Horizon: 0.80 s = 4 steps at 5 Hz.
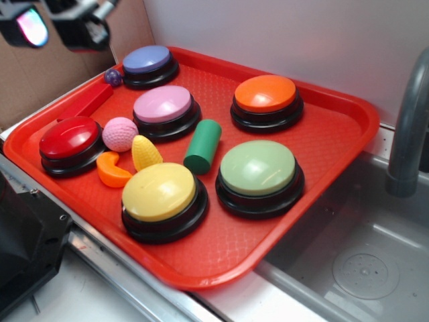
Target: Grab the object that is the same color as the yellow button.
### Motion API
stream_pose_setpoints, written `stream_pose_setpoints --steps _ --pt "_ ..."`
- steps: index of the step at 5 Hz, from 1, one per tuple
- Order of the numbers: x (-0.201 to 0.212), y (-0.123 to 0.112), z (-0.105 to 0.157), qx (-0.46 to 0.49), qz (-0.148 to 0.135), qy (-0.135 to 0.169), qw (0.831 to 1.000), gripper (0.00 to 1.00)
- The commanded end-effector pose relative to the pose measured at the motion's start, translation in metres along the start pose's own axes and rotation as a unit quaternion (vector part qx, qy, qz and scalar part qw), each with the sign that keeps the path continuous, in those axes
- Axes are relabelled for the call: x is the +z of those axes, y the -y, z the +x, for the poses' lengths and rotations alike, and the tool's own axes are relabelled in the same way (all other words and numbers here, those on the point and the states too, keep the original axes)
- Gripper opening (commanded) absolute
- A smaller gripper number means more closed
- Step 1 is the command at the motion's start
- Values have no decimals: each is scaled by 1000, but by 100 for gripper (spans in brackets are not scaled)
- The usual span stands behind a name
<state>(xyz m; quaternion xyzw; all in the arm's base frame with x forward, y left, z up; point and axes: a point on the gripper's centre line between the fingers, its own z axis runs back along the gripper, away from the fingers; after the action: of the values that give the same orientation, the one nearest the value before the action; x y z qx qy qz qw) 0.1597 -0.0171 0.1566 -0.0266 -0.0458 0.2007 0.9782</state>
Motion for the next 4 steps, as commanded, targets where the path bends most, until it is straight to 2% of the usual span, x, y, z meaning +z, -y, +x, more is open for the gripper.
stream_pose_setpoints --steps 1,2,3,4 --pt "-54 0 28 96 10 19 995 100" --pt "-81 1 32 110 12 17 994 100" --pt "-101 4 31 107 0 -11 994 100" --pt "-117 5 28 98 16 -27 995 100"
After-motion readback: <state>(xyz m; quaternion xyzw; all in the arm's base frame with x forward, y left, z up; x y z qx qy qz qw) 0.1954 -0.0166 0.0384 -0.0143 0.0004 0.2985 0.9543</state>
